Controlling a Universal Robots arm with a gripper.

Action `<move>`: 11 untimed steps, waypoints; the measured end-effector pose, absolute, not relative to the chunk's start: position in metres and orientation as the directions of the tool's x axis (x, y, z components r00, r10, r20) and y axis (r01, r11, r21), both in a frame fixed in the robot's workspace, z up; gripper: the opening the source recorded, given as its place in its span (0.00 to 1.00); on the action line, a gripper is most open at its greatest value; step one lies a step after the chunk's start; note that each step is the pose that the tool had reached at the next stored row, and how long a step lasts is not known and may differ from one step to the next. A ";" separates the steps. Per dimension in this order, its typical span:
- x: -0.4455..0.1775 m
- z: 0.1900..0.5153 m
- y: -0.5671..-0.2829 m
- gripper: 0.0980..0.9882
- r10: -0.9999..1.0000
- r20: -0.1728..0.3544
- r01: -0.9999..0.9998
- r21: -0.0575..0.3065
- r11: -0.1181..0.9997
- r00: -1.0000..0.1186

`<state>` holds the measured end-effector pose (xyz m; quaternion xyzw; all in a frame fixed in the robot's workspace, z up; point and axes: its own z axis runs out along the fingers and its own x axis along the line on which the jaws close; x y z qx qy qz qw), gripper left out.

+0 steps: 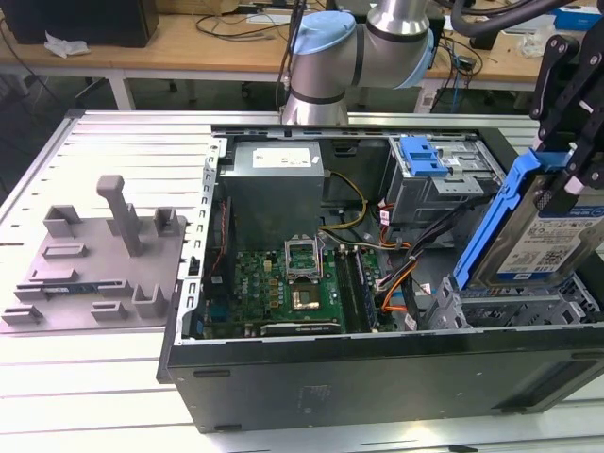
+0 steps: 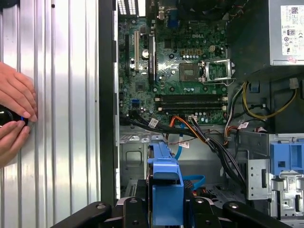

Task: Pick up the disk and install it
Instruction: 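Pick up the disk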

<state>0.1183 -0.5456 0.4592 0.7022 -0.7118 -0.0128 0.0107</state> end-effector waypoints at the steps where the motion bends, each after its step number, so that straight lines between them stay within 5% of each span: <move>1: 0.118 0.459 -0.545 0.30 -1.000 -0.003 -0.999 0.033 0.014 -0.014; 11: 0.120 0.457 -0.544 0.30 -1.000 -0.003 -0.999 0.035 0.014 -0.014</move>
